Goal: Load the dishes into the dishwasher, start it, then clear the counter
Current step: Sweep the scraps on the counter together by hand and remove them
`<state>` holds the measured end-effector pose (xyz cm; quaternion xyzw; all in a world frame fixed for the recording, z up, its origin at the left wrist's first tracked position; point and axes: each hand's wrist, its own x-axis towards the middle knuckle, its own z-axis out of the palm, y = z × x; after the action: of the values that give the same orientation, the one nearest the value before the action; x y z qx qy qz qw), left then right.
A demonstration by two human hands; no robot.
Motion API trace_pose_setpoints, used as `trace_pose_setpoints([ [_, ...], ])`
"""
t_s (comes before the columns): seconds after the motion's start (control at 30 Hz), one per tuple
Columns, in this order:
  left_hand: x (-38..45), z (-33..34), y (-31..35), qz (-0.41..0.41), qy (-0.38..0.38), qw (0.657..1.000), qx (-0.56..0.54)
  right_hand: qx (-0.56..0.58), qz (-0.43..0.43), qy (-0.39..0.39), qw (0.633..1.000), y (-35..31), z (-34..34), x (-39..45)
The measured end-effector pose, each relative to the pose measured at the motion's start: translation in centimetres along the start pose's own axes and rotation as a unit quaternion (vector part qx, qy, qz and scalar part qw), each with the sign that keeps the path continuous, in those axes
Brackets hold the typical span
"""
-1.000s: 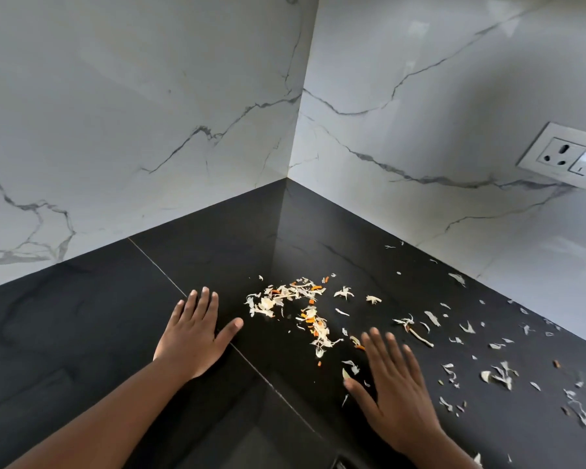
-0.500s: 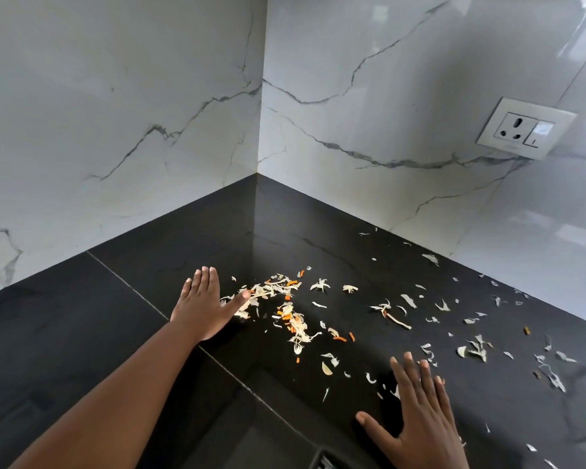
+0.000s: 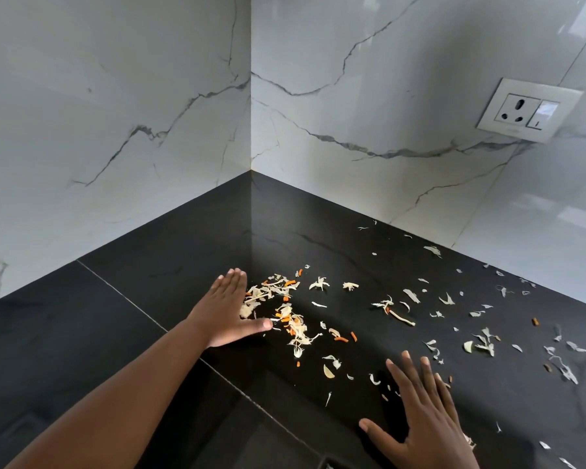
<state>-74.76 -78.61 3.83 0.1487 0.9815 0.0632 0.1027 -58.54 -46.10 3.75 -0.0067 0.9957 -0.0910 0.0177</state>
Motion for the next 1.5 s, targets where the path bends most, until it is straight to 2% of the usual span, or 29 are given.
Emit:
trace_pose_setpoints([
  [0.13,0.3,0.5,3.1,0.049,-0.003,0.999,-0.002,0.030,0.019,-0.022,0.999,-0.3,-0.2,0.0],
  [0.4,0.2,2.1,8.5,0.059,0.008,0.997,-0.042,-0.023,0.000,-0.024,0.999,-0.6,-0.7,-0.4],
  [0.73,-2.3,4.2,16.0,0.033,0.035,0.996,-0.081,-0.022,-0.007,-0.021,1.000,-0.6,-0.9,-0.8],
  [0.9,-3.0,4.7,17.4,0.054,0.045,0.982,-0.172,-0.006,-0.006,-0.007,1.000,-0.5,-0.7,-0.8],
  [1.0,-3.8,4.2,16.0,0.046,0.079,0.968,-0.235,-0.004,-0.006,0.008,1.000,-0.4,-0.5,-0.9],
  [1.13,-5.4,3.4,10.2,-0.058,0.116,0.982,-0.138,-0.002,-0.006,0.022,1.000,-0.4,-0.6,-0.9],
  [1.23,-7.0,3.4,6.5,-0.170,0.089,0.980,-0.052,-0.021,-0.007,0.028,0.999,-0.3,-0.1,-0.9],
  [1.3,-7.2,3.7,5.9,-0.180,0.066,0.981,-0.029,-0.028,0.000,0.022,0.999,0.1,0.6,-0.9],
  [1.37,-7.0,3.8,6.0,-0.164,0.061,0.984,-0.019,-0.030,-0.026,0.059,0.997,0.2,1.0,-0.7],
  [1.43,-6.5,3.6,6.1,-0.164,0.056,0.985,-0.014,-0.029,-0.076,0.098,0.992,-0.5,1.1,-0.2],
  [1.5,-6.5,3.4,6.1,-0.166,0.055,0.985,-0.007,-0.042,-0.138,0.105,0.984,-2.2,1.4,0.8],
])
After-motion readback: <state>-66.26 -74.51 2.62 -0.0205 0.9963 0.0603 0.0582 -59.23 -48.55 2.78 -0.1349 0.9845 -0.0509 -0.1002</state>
